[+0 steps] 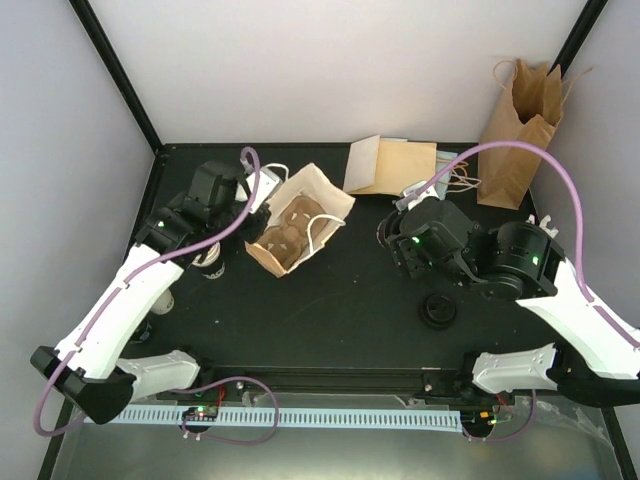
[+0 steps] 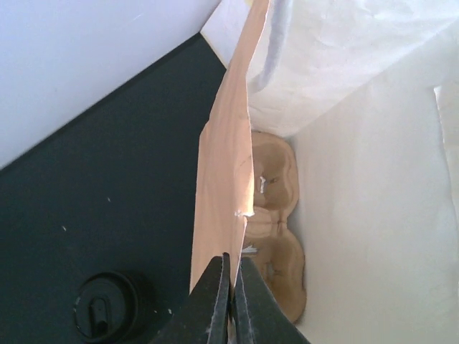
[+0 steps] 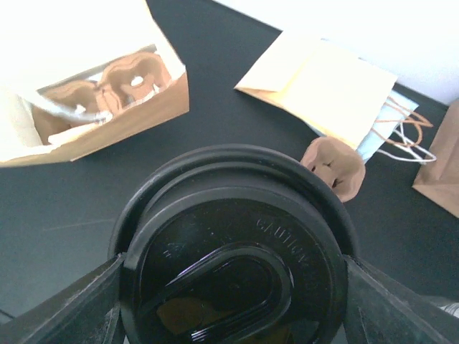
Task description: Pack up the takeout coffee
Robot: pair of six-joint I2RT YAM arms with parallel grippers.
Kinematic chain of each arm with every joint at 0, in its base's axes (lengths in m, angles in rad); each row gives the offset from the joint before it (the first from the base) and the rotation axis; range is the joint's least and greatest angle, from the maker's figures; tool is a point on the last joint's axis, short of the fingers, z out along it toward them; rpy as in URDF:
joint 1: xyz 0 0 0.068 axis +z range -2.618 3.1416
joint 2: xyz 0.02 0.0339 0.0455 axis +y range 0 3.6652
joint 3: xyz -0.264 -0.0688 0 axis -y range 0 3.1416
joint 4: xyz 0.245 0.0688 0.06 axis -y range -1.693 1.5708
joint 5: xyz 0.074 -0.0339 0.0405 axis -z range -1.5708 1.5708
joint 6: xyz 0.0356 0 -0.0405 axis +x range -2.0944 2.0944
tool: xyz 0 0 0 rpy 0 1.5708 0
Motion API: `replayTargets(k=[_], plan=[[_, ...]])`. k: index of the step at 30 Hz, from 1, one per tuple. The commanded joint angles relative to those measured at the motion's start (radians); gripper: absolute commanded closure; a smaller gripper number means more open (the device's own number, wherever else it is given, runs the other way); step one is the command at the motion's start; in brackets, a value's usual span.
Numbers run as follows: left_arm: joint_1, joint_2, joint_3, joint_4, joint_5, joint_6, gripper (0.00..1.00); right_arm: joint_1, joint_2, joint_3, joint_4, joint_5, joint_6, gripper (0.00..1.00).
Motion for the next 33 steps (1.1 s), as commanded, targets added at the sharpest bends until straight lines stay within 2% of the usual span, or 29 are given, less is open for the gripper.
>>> replayTargets(k=[1, 7, 15, 26, 33], plan=[[-0.101, -0.034, -0.054, 0.086, -0.169, 0.153, 0.98, -0.005, 0.001, 0.043, 0.03, 0.094, -0.029, 0.24], [-0.207, -0.098, -0.18, 0.145, -0.216, 0.133, 0.99, -0.003, 0.0, 0.046, 0.146, 0.034, -0.125, 0.27], [-0.26, -0.164, -0.27, 0.229, -0.158, 0.076, 0.98, -0.003, -0.046, -0.062, 0.334, -0.186, -0.206, 0.28], [-0.279, -0.165, -0.281, 0.234, -0.148, 0.058, 0.98, 0.014, -0.117, -0.272, 0.445, -0.445, -0.206, 0.3], [-0.299, -0.171, -0.298, 0.239, -0.111, 0.043, 0.99, 0.032, -0.141, -0.353, 0.439, -0.569, -0.223, 0.32]])
